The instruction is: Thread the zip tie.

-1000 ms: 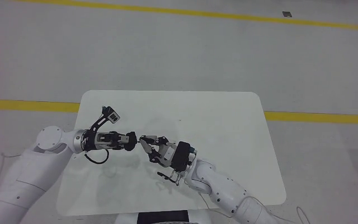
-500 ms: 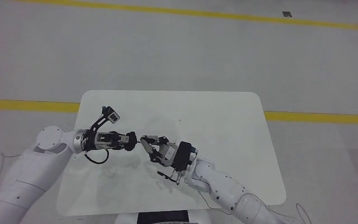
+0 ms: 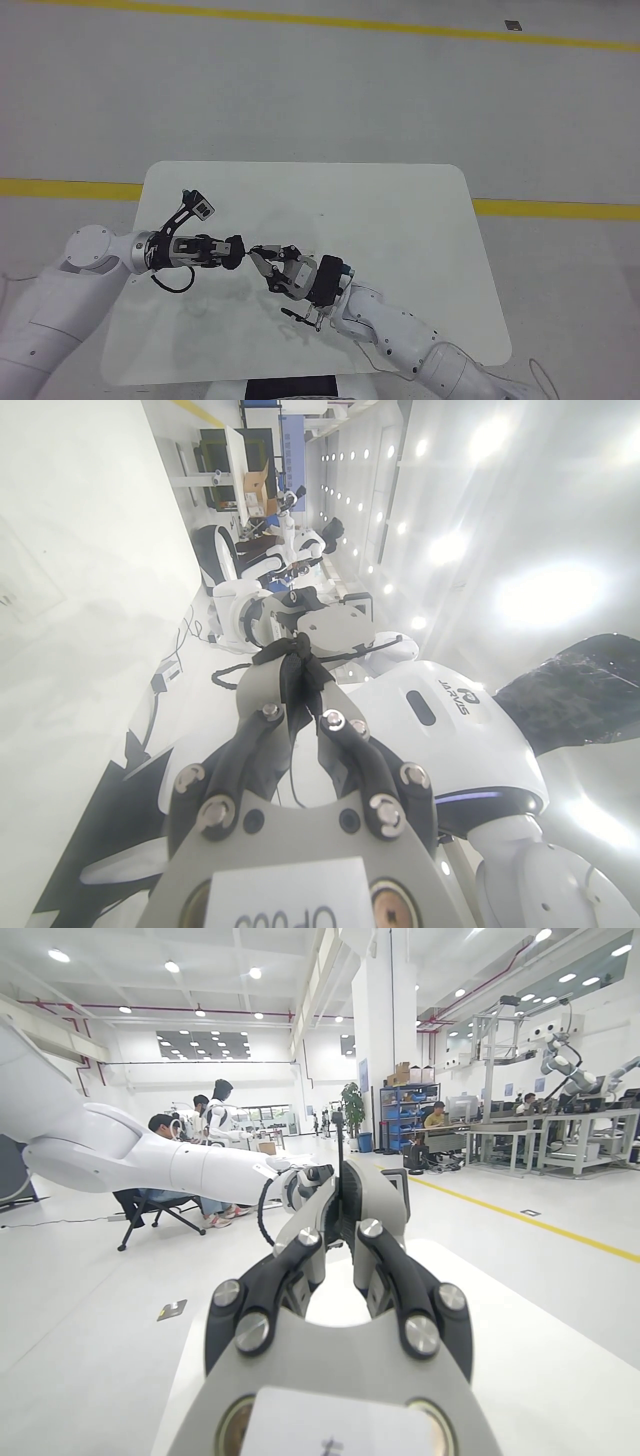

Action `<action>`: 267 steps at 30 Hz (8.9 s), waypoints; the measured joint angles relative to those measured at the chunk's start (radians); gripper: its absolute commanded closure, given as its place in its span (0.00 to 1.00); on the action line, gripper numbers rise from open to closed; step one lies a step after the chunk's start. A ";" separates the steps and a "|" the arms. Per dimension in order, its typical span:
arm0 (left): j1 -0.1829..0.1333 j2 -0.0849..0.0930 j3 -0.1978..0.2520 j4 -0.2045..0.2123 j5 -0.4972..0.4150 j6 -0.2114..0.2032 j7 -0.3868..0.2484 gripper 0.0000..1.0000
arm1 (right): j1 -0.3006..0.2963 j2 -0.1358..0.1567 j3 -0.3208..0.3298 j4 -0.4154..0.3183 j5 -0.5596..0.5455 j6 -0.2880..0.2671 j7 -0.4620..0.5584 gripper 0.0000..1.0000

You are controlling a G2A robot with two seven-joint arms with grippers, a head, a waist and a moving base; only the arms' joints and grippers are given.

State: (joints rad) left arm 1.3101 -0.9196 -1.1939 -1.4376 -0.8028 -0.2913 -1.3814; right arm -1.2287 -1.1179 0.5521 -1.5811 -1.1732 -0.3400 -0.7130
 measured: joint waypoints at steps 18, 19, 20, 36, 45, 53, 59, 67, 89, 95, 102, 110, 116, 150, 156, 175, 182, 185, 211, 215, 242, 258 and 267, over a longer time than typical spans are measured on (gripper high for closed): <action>0.007 -0.001 0.009 -0.017 -0.001 0.027 0.018 1.00 | -0.001 0.003 0.000 -0.003 0.008 0.005 0.008 1.00; 0.008 0.000 0.009 -0.016 -0.007 0.034 0.006 1.00 | -0.005 0.003 0.006 -0.003 0.008 0.004 0.013 1.00; 0.008 0.001 0.008 -0.015 -0.012 0.039 -0.004 1.00 | -0.009 0.003 0.011 -0.004 0.007 0.002 0.014 1.00; -0.011 0.039 0.068 -0.039 -0.059 0.077 -0.009 1.00 | 0.003 0.027 -0.013 -0.016 0.005 0.000 -0.043 1.00; -0.034 0.073 0.121 -0.040 -0.102 0.057 -0.009 1.00 | 0.035 0.042 -0.055 -0.011 0.028 0.000 -0.061 1.00; -0.052 0.099 0.160 -0.038 -0.154 0.039 -0.009 1.00 | 0.048 0.052 -0.072 -0.005 0.044 0.000 -0.086 1.00; -0.066 0.115 0.189 -0.036 -0.178 0.025 -0.009 1.00 | 0.057 0.055 -0.089 -0.002 0.054 0.000 -0.091 1.00; -0.083 0.132 0.227 -0.041 -0.201 0.009 -0.009 1.00 | 0.069 0.055 -0.107 0.003 0.064 0.000 -0.094 1.00; -0.122 0.158 0.285 -0.019 -0.263 -0.035 -0.009 1.00 | 0.072 0.043 -0.109 0.017 0.060 0.000 -0.064 1.00; -0.127 0.160 0.291 -0.012 -0.277 -0.045 -0.009 1.00 | 0.063 0.040 -0.099 0.023 0.056 0.000 -0.062 1.00; -0.132 0.162 0.302 -0.009 -0.276 -0.047 -0.009 1.00 | 0.058 0.038 -0.099 0.021 0.054 0.000 -0.058 1.00; -0.138 0.163 0.309 -0.002 -0.282 -0.049 -0.009 1.00 | 0.061 0.036 -0.106 0.027 0.057 0.000 -0.057 0.19; -0.137 0.163 0.302 0.003 -0.288 -0.049 -0.009 1.00 | 0.055 0.041 -0.091 0.029 0.060 0.000 -0.059 0.00; -0.108 0.106 0.280 0.025 -0.418 -0.036 0.168 1.00 | -0.036 0.061 0.049 -0.082 -0.404 0.487 0.169 0.00; -0.111 0.102 0.279 0.027 -0.416 -0.049 0.168 1.00 | -0.021 0.066 0.030 -0.084 -0.397 0.519 0.171 0.00; -0.099 0.042 0.319 0.053 -0.585 0.003 0.196 1.00 | 0.038 0.067 -0.041 -0.072 -0.397 0.673 0.183 0.00; -0.086 0.036 0.314 0.032 -0.616 0.047 0.229 1.00 | 0.042 0.067 -0.038 -0.072 -0.397 0.674 0.189 0.00; -0.077 0.031 0.305 0.029 -0.660 0.085 0.223 1.00 | 0.061 0.070 -0.048 -0.069 -0.397 0.680 0.189 0.00; -0.072 0.023 0.293 0.033 -0.673 0.109 0.214 1.00 | 0.166 0.043 -0.165 -0.037 -0.397 0.680 0.215 0.72; -0.072 0.023 0.293 0.033 -0.673 0.109 0.214 1.00 | 0.178 0.035 -0.171 -0.026 -0.397 0.680 0.224 0.77; -0.072 0.023 0.293 0.033 -0.673 0.109 0.214 1.00 | 0.192 0.004 -0.142 0.014 -0.397 0.680 0.221 0.78; -0.072 0.023 0.293 0.033 -0.673 0.109 0.214 1.00 | 0.217 0.005 -0.169 0.014 -0.397 0.680 0.218 0.76; -0.072 0.023 0.293 0.033 -0.673 0.109 0.214 1.00 | 0.206 0.008 -0.149 0.009 -0.397 0.680 0.203 0.80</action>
State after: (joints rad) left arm 1.2378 -0.8964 -0.9010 -1.4045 -1.4753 -0.1824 -1.1672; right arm -1.0223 -1.1101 0.4028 -1.5720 -1.5700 0.3400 -0.5104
